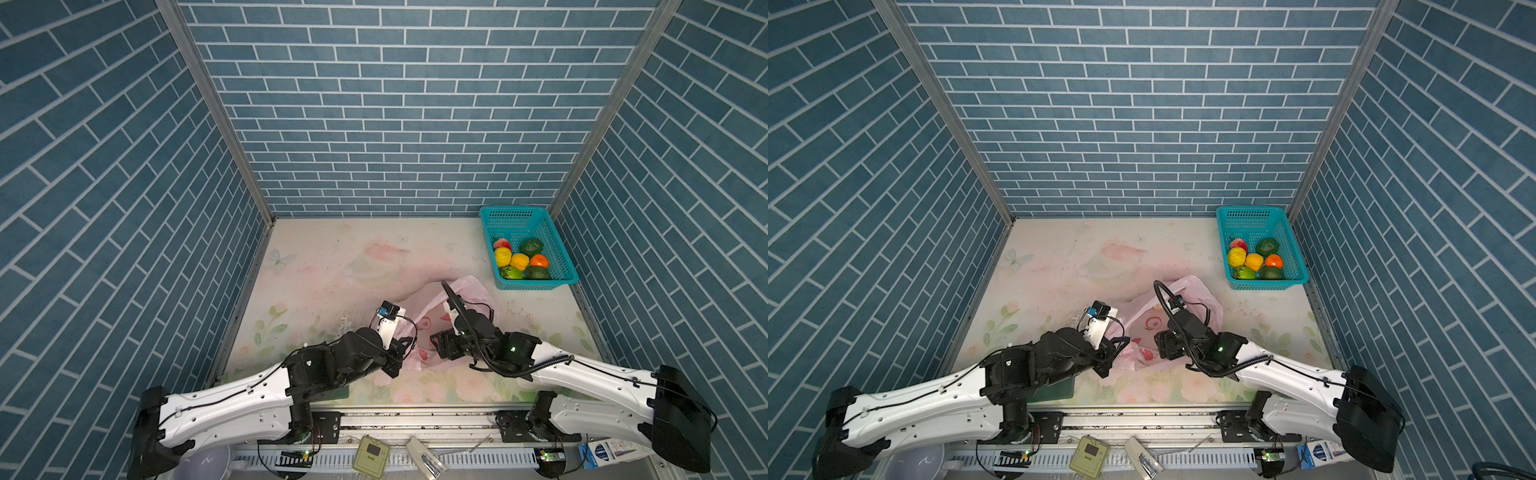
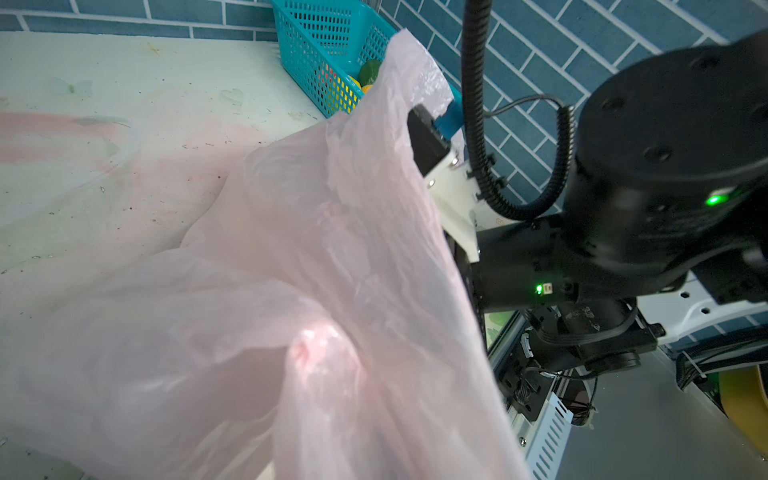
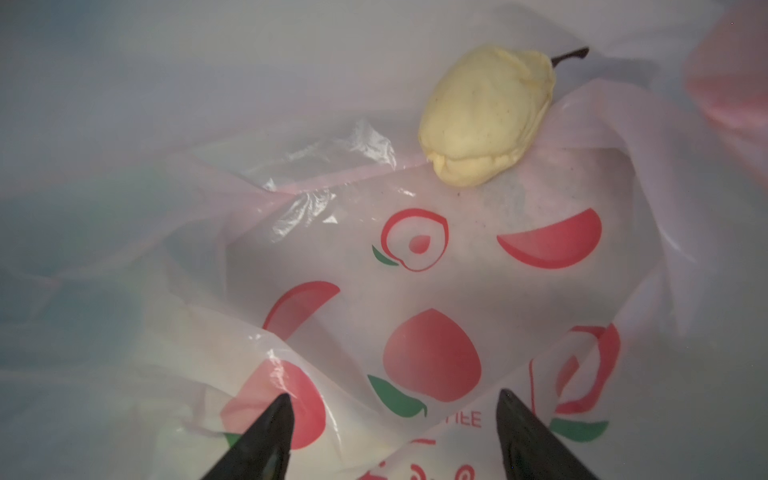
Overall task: Untie the knot of the plastic bag and take out the fruit
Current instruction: 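Move the right gripper back into the bag above the pale pear, then lower the right gripper onto the pale pear and close it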
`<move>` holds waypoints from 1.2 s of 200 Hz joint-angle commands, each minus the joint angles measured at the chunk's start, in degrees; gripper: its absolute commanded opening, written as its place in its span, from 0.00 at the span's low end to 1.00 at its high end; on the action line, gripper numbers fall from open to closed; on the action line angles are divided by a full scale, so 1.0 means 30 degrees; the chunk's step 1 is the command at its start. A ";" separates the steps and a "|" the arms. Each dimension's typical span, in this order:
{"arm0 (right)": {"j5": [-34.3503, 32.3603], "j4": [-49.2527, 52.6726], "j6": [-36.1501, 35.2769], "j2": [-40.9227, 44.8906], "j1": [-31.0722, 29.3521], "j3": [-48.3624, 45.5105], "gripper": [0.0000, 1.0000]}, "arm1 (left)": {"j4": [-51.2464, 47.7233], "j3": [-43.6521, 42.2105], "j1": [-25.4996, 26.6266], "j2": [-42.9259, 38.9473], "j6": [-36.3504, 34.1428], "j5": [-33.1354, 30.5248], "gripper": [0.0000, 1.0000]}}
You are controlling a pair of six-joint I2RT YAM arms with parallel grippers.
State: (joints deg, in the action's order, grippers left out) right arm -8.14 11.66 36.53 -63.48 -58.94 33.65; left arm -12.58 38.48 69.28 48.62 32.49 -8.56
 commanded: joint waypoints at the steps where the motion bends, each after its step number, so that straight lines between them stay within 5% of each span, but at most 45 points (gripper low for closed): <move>1: 0.0156 -0.0664 0.1714 -0.0720 -0.0224 -0.0679 0.76 | 0.0597 -0.0245 0.0052 0.0211 -0.0042 -0.0121 0.00; 39: 0.0029 -0.0711 0.3212 -0.1637 -0.0302 -0.0671 0.78 | 0.0579 0.0234 0.0053 0.0857 -0.0501 0.0675 0.00; 93: -0.0967 0.0098 0.3861 -0.5111 -0.0022 0.3488 0.83 | 0.0706 0.0430 0.0058 0.1226 -0.0836 0.1471 0.00; 169: -0.3692 -0.6143 1.0999 -0.7692 0.2198 0.3168 0.88 | 0.1070 0.0105 0.0038 0.0839 -0.0671 0.1932 0.00; 240: -0.4012 -0.8373 1.2197 -0.9867 0.3124 0.3897 0.90 | 0.1725 -0.0915 0.0016 0.0283 -0.0284 0.2145 0.00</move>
State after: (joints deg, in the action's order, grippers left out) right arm -18.06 -9.74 68.95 -91.22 -49.47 43.97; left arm -9.06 37.45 69.25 50.04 31.33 -2.90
